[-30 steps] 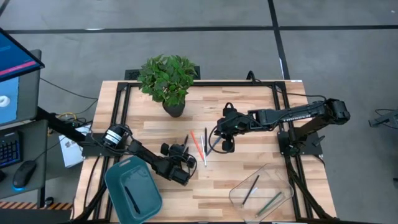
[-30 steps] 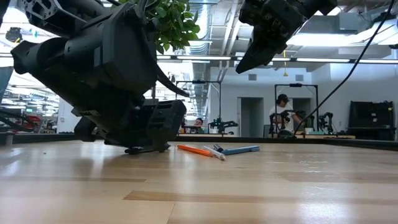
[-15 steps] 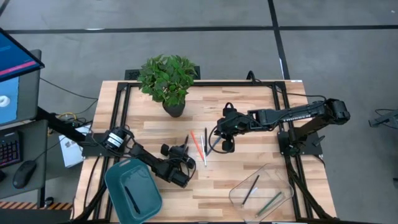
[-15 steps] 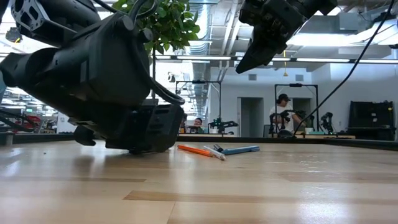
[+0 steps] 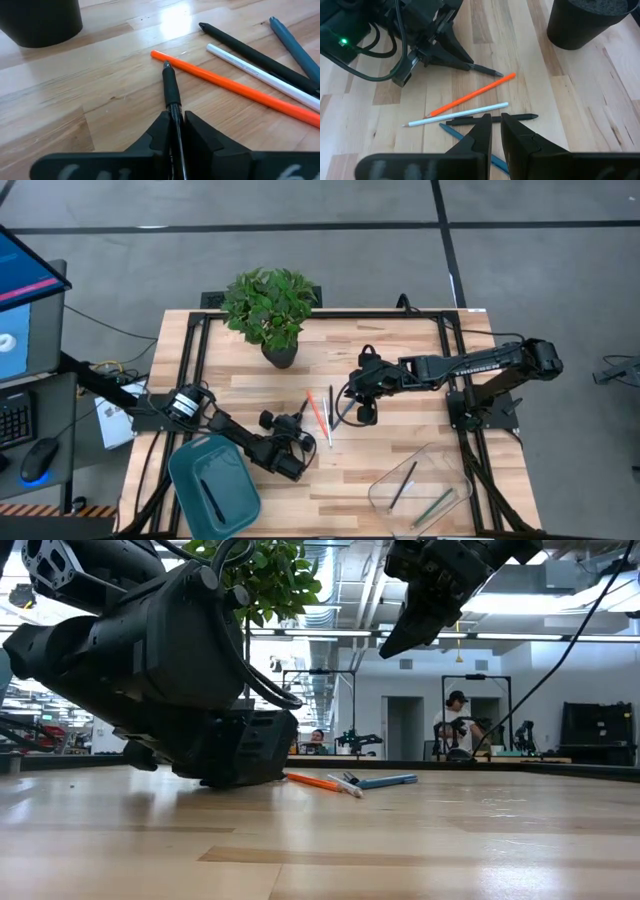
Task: Sort pens & pencils
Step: Put the left black pen into the blue bin
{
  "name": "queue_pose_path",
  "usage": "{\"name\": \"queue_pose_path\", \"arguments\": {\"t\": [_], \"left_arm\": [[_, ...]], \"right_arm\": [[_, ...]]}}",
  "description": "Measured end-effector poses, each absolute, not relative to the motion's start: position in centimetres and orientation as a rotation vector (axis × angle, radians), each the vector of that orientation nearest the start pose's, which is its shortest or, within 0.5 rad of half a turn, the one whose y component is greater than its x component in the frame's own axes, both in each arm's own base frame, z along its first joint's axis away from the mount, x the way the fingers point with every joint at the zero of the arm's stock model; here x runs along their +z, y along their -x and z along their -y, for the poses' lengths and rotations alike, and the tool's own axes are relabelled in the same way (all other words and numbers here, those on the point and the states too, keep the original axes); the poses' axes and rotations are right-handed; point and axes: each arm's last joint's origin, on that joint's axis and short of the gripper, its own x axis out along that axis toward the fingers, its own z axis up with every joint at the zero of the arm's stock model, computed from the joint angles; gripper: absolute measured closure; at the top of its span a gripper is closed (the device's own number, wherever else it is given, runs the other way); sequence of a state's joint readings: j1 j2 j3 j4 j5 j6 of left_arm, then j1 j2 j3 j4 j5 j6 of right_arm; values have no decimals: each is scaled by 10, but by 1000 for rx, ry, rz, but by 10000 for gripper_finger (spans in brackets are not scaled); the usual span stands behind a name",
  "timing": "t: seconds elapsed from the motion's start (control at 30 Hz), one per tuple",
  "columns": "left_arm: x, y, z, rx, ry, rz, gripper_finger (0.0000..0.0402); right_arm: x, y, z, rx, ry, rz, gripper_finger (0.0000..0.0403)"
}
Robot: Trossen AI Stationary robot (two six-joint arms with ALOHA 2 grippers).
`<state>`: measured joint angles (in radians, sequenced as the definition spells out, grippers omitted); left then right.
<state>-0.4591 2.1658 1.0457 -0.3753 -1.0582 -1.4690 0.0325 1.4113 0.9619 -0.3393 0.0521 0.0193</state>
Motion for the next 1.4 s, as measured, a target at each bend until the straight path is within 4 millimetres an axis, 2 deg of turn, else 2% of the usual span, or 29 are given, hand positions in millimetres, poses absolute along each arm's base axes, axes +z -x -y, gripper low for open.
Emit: {"name": "queue_pose_path", "arguments": {"t": [0.23, 0.47, 0.67, 0.93, 1.1, 1.3, 1.4], "left_arm": [[54, -309, 125, 1027, 237, -561, 374], [80, -304, 124, 985, 228, -647, 374], [94, -303, 123, 961, 216, -665, 375], [104, -306, 111, 1029, 132, -665, 375], [134, -317, 105, 1085, 18, -665, 375], [185, -333, 108, 1096, -110, -694, 375], [212, -335, 111, 1092, -174, -722, 375]], "right_arm": [[243, -293, -8, -26, 15, -789, 340], [243, -292, -8, -27, 7, -794, 340], [242, -292, -8, -27, 8, -801, 340], [242, -291, -8, -27, 8, -808, 340], [241, -291, -8, -28, 7, -815, 340], [241, -290, -8, -28, 7, -821, 340], [240, -289, -8, -28, 7, -839, 340]]}}
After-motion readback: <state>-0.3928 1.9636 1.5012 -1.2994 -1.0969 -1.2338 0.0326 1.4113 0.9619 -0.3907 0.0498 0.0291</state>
